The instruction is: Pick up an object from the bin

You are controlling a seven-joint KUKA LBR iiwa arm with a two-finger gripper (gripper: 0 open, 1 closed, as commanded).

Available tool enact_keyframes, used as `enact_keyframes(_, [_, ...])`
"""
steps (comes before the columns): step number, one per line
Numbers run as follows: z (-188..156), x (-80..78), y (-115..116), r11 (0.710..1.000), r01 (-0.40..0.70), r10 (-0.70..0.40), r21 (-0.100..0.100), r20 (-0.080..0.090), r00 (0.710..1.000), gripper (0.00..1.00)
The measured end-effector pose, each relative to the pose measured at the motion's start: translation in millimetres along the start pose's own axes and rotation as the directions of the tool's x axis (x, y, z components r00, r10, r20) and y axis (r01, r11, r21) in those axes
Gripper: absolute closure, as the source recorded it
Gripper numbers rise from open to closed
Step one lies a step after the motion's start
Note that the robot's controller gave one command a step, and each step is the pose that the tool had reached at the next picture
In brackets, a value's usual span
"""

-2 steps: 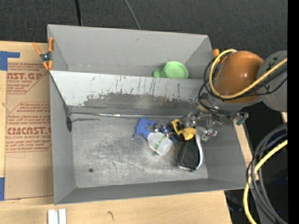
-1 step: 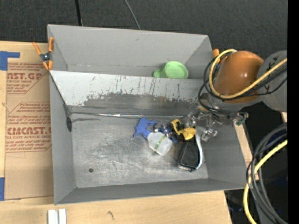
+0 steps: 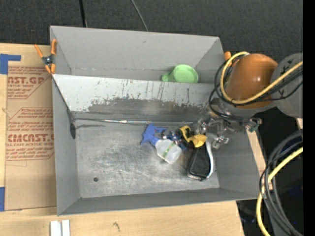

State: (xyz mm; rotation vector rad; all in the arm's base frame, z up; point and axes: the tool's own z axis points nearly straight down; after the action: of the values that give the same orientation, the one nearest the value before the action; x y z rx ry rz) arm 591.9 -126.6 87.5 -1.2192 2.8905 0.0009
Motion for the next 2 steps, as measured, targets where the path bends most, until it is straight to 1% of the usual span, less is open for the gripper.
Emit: enact_keyframes(2, [-4.5,-0.1,1.3,1.000,-0.001,0.001,-0.003,-0.002,1.000,1.00])
